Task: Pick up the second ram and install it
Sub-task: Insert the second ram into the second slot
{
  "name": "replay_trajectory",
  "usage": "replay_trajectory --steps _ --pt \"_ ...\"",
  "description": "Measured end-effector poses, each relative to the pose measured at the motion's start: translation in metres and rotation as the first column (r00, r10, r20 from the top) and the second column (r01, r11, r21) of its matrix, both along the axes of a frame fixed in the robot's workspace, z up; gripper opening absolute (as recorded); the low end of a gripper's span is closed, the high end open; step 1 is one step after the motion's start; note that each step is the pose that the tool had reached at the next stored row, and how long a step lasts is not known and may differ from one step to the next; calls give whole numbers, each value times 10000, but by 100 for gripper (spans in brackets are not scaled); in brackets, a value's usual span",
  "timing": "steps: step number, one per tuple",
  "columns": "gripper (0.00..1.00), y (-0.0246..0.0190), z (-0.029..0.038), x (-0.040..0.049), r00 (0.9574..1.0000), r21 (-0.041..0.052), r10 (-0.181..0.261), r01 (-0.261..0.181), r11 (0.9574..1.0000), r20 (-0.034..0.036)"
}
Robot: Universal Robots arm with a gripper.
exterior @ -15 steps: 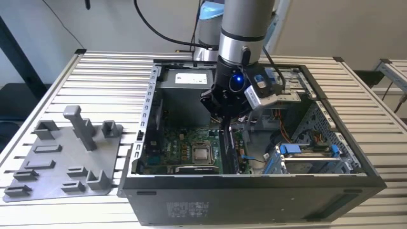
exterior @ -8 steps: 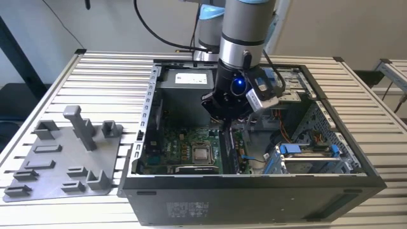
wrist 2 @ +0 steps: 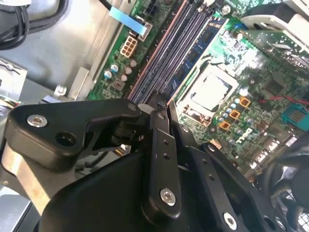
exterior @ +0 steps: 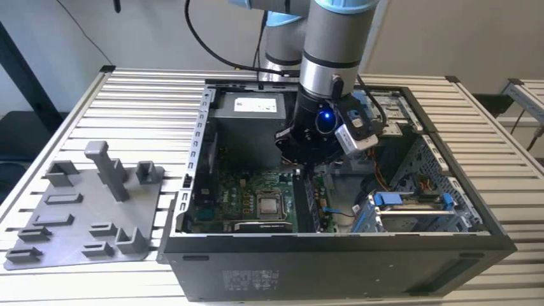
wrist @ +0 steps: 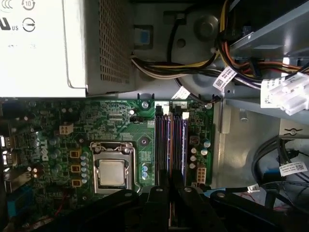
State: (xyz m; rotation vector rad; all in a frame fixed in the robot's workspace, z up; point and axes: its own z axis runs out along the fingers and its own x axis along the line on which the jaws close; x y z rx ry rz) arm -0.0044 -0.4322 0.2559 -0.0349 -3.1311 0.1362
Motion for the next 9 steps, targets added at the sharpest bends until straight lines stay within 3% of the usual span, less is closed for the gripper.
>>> replay_trajectory --steps 9 --pt "14 0 -18 2 10000 -2 1 -1 10000 1"
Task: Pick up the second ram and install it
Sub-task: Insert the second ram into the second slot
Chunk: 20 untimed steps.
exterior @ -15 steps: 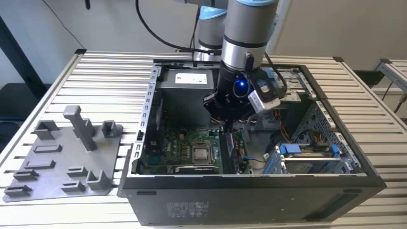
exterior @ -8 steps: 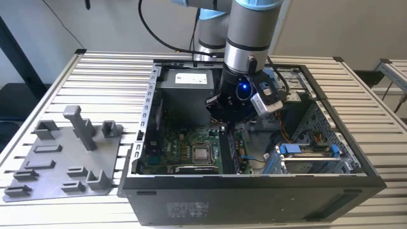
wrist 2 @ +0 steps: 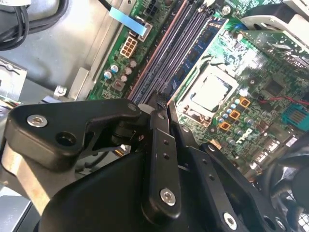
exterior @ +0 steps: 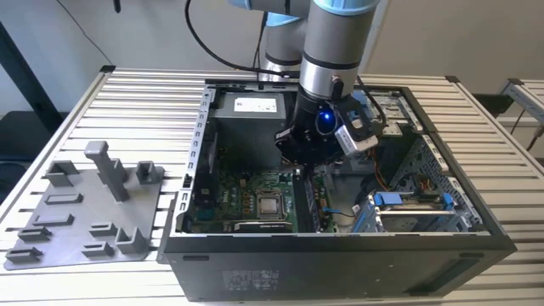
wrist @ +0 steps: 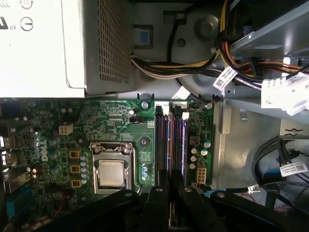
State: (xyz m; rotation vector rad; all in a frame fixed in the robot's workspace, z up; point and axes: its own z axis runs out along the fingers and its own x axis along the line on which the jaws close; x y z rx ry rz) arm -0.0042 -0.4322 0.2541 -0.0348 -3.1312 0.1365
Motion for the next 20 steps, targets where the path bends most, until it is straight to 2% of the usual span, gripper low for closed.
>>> replay_trajectory --steps 2,11,17,20 --pt "14 -5 -26 9 10000 0 0 0 10000 -3" --pt "14 -80 -151 9 10000 4 -3 3 10000 -15" --pt "14 -100 -222 8 10000 5 -2 2 10000 -15" --pt "14 -105 -230 6 10000 2 -3 3 10000 -16"
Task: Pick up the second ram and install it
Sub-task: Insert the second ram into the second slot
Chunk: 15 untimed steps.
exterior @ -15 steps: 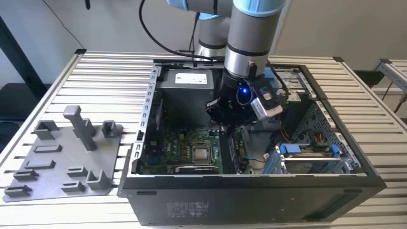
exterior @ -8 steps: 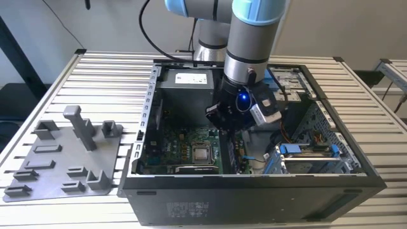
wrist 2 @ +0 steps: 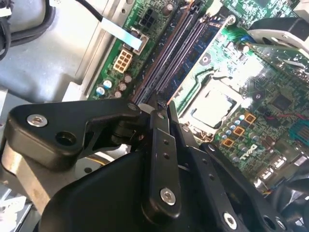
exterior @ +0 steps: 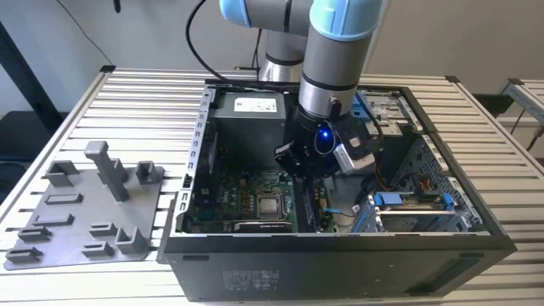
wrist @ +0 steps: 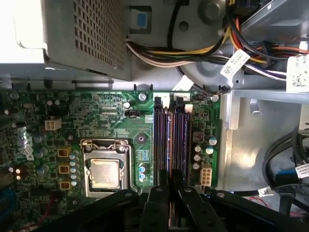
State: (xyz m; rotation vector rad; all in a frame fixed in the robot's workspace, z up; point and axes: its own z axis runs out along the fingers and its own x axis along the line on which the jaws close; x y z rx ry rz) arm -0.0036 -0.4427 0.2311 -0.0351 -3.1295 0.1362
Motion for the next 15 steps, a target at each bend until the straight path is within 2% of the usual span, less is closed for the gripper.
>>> replay_trajectory --steps 10,15 --pt "14 -1 -83 -35 10000 3 1 -1 10000 1" --pt "14 -1 -95 -36 10000 0 1 -1 10000 1"
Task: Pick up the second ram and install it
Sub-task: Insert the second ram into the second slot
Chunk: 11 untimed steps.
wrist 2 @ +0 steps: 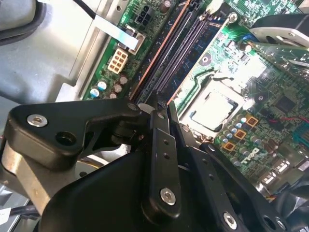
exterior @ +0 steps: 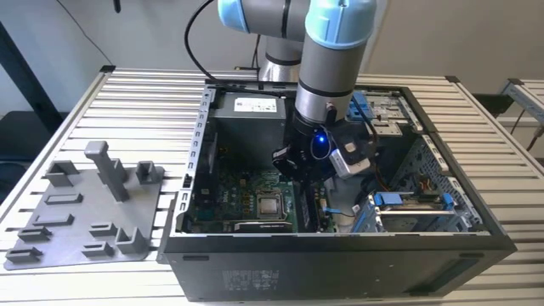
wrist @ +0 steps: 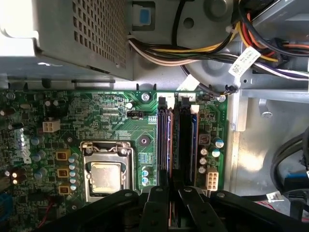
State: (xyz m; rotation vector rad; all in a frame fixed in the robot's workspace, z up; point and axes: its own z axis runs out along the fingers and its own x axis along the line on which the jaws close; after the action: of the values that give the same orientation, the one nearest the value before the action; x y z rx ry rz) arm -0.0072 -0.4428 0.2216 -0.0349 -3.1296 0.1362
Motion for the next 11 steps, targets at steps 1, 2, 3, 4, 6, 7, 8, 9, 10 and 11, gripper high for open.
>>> replay_trajectory --steps 1,2,3,4,6,7,8,9,10,11 --pt "14 0 -1 0 10000 1 0 0 10000 0" --pt "14 0 -1 0 10000 1 0 0 10000 0" --pt "14 0 -2 1 10000 2 -1 1 10000 0" --pt "14 0 -2 2 10000 8 -1 1 10000 1" --pt "14 0 -3 2 10000 19 -12 12 10000 1" --pt "14 0 -2 2 10000 22 -32 32 10000 1" --pt "14 -1 -3 2 10000 23 -52 52 10000 1" --pt "14 -1 -4 2 10000 24 -65 65 10000 1" --pt "14 -5 -4 2 10000 25 -80 80 10000 1" --pt "14 -6 -4 2 10000 24 -98 98 9999 1"
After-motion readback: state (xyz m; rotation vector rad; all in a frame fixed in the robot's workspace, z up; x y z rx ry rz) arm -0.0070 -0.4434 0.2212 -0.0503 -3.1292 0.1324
